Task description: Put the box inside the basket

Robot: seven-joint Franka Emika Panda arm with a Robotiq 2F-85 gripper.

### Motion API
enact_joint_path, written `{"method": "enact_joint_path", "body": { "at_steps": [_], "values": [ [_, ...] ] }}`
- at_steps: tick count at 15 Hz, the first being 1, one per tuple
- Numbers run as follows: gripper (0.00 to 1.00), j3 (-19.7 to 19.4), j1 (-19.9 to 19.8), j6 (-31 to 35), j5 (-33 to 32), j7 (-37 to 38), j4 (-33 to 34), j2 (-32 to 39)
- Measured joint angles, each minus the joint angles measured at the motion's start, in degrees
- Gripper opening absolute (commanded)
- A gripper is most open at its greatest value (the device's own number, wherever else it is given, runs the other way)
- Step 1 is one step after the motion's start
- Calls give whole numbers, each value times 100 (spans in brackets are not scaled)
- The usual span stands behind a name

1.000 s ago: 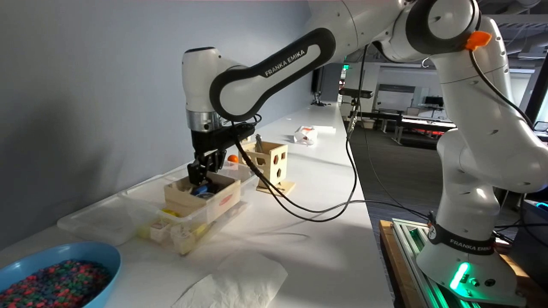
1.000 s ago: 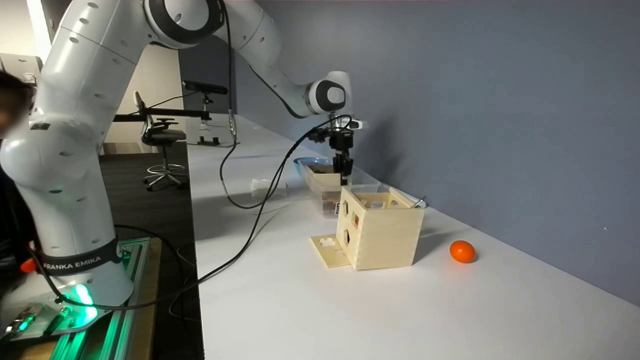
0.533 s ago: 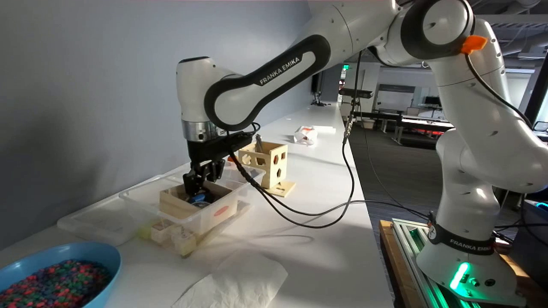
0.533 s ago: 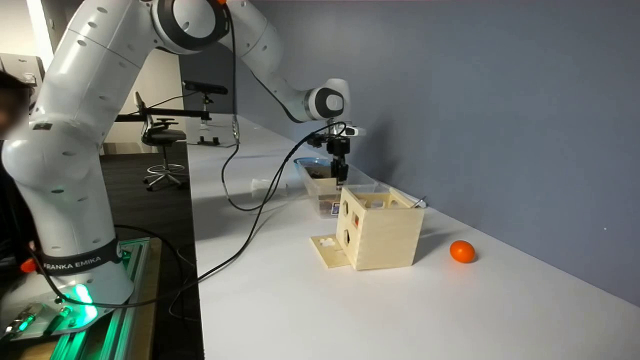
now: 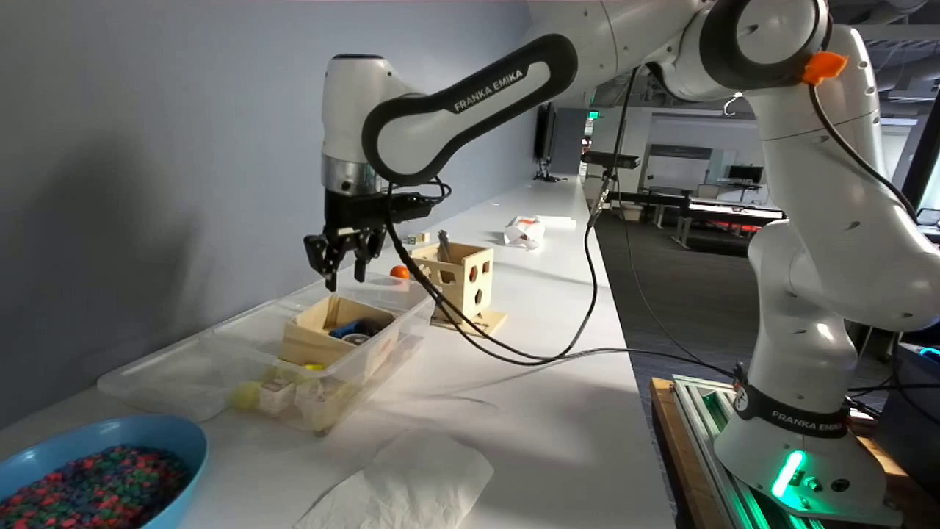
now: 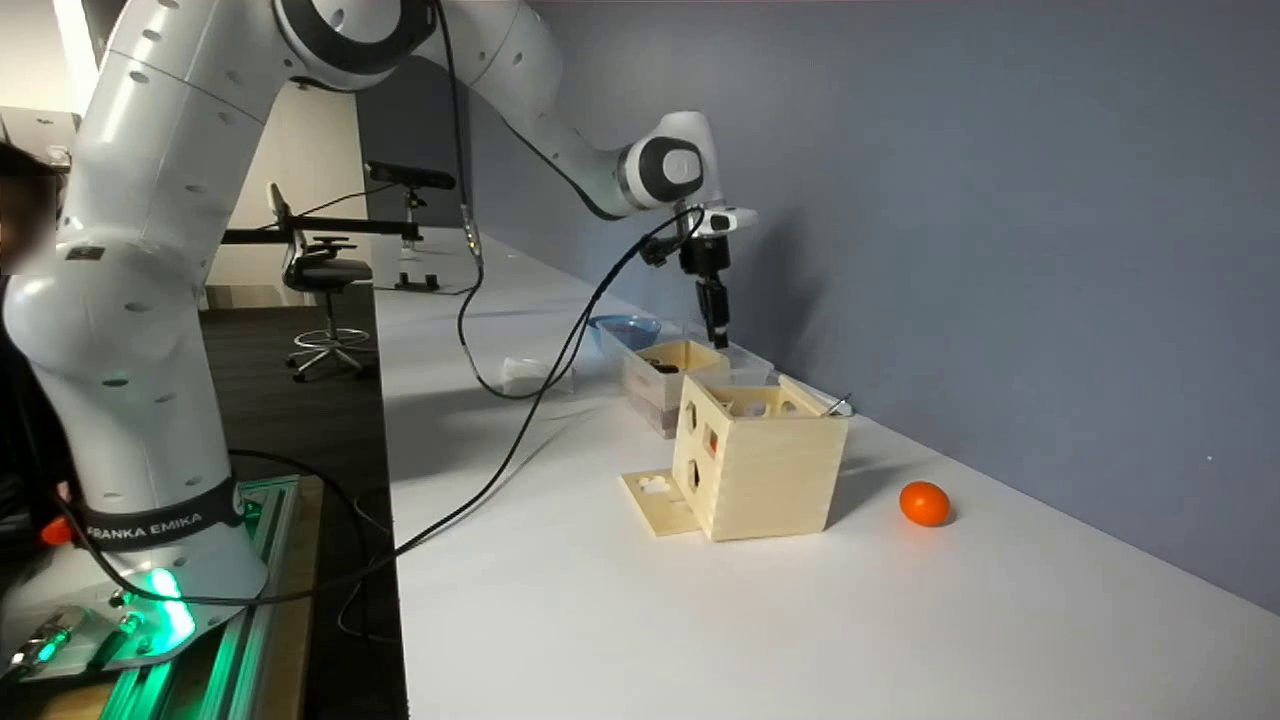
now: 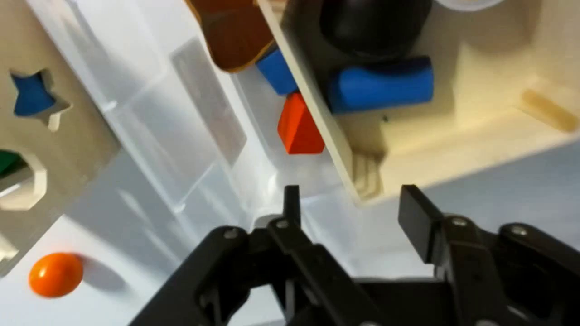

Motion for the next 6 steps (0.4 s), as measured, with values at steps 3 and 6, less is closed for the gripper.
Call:
{"method": "enact_joint_path", "body": {
  "at_steps": [3, 6],
  "values": [
    [100, -199, -5, 148, -283, 204, -55, -537],
    [100, -275, -67, 227, -498, 351, -236, -983]
  ]
}}
